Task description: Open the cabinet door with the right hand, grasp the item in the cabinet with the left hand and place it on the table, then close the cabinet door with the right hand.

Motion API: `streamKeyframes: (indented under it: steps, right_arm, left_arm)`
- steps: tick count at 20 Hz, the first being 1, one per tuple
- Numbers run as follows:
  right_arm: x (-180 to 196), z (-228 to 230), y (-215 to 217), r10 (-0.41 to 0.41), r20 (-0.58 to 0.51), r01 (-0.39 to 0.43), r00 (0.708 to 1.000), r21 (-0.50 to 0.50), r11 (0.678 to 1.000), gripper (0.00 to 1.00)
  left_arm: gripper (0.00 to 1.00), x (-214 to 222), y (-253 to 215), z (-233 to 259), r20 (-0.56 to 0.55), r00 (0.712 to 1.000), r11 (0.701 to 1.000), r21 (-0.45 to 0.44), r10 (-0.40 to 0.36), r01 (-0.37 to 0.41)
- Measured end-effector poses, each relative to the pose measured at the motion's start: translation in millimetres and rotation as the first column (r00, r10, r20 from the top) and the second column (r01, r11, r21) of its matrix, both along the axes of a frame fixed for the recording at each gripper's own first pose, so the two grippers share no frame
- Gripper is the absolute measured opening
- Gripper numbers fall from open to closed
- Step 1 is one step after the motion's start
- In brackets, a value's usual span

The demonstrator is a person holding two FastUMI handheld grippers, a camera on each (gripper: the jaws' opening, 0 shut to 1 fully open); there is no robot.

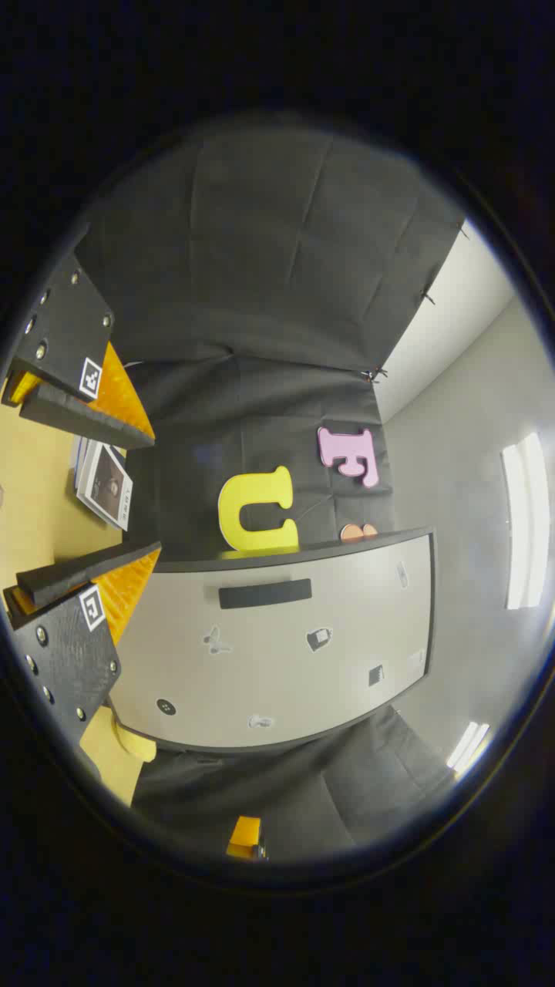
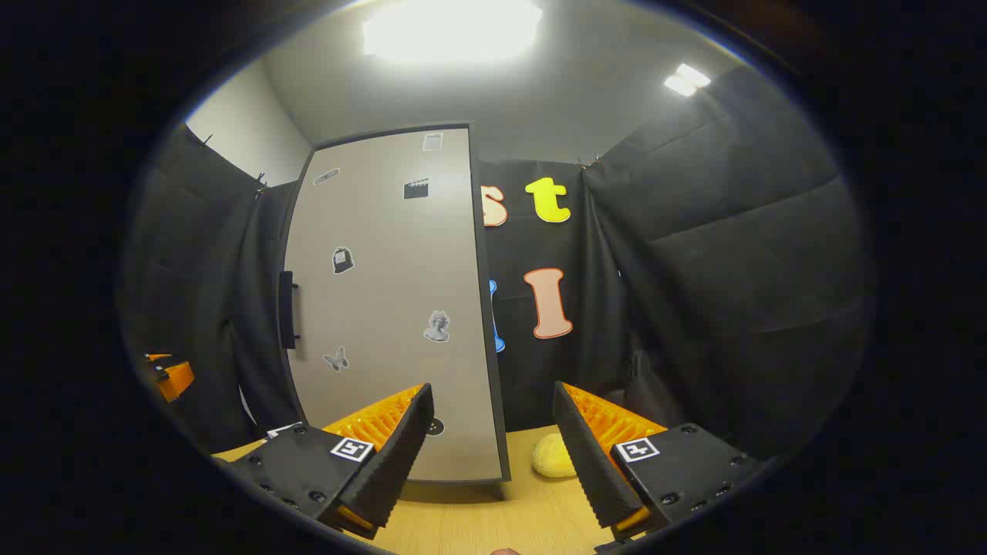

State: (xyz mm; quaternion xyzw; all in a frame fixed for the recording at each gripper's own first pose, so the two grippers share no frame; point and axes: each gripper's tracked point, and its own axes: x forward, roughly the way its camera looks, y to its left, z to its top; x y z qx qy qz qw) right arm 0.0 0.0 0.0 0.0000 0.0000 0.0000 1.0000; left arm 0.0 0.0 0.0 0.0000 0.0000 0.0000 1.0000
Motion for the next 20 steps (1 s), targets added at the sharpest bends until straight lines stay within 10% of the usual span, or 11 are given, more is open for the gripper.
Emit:
streamKeyframes:
  steps: [20]
  right_arm:
    - [4.6, 2.8, 5.3, 0.051, -0.012, -0.052, 0.999, -0.036, 0.998, 0.98]
  left_arm:
    - [0.72, -2.6, 23.7, -3.6, -0.005, 0.999, 0.999, 0.010, 0.032, -0.032]
